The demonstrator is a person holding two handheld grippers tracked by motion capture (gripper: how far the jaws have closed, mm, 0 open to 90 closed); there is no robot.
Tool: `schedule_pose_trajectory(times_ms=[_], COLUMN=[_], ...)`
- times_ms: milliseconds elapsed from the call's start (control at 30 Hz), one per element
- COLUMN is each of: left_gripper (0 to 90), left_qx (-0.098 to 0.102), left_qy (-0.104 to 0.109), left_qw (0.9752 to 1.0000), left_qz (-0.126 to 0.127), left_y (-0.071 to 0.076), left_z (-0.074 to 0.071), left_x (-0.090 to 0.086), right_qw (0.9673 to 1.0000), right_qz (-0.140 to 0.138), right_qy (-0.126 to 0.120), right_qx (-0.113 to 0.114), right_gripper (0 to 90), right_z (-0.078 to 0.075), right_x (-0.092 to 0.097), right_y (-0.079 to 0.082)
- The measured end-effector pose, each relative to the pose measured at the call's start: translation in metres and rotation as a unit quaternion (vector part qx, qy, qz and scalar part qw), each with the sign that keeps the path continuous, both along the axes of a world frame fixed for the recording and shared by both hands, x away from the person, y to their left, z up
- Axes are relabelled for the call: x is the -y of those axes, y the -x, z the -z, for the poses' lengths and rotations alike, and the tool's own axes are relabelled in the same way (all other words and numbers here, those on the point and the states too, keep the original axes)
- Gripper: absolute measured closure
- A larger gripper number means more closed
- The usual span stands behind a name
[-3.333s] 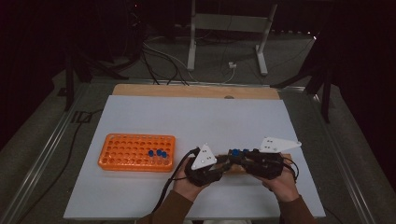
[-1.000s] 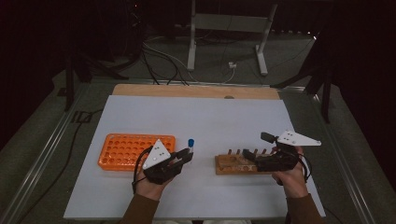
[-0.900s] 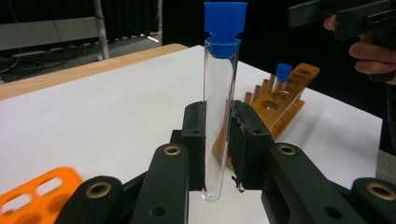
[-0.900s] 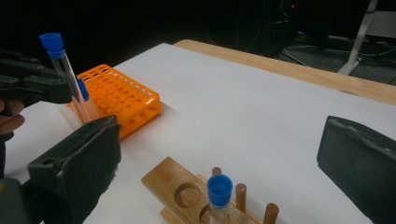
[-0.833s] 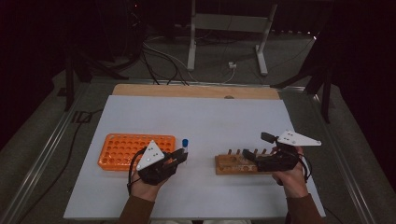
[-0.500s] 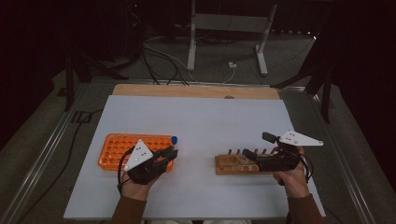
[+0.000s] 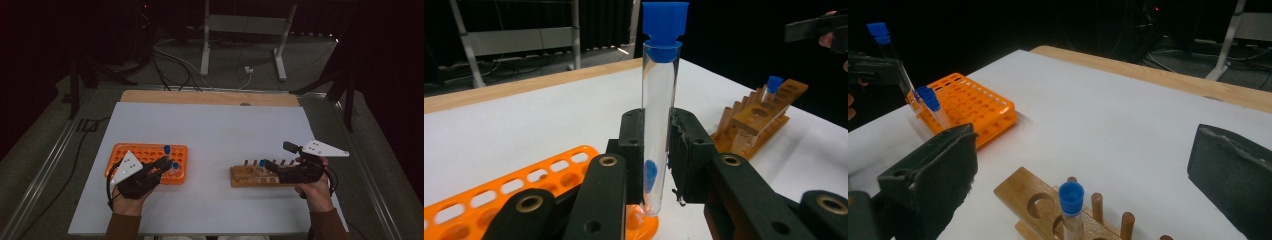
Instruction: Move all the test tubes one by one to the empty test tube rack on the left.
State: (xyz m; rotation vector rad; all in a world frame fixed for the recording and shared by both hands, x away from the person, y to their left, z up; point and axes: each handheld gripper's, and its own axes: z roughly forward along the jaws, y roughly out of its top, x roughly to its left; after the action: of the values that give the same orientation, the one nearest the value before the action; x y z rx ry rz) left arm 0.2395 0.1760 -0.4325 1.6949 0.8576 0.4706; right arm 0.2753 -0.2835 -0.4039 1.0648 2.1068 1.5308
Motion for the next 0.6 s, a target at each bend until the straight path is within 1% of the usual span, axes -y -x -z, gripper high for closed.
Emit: schedule_pose_trajectory(times_ms=[267, 333, 533, 600], left_gripper=[78.1, 78.1, 78.1, 78.1], left_qx=[0.0, 0.0, -0.001, -0.001], left_qy=[0.002, -0.003, -0.001, -0.003], left_qw=[0.9999, 0.9998, 0.9994, 0.9993], left_qz=[-0.017, -0.022, -0.035, -0.038], left_y=[0.001, 0.001, 0.0, 0.0], left_z=[0.001, 0.001, 0.006, 0.008], left_x=[-0.015, -0.018, -0.026, -0.028], right_qw=[1.0, 1.0, 1.0, 1.0], right_qz=[0.001, 0.001, 0.001, 0.001], right_qy=[-0.002, -0.002, -0.002, -0.002], right_qx=[0.0, 0.0, 0.0, -0.001], right_gripper=[0.0, 0.0, 0.0, 0.0], right_z=[0.0, 0.0, 0.0, 0.0], right_x=[0.002, 0.002, 0.002, 0.002], right_y=[0.001, 0.0, 0.001, 0.0])
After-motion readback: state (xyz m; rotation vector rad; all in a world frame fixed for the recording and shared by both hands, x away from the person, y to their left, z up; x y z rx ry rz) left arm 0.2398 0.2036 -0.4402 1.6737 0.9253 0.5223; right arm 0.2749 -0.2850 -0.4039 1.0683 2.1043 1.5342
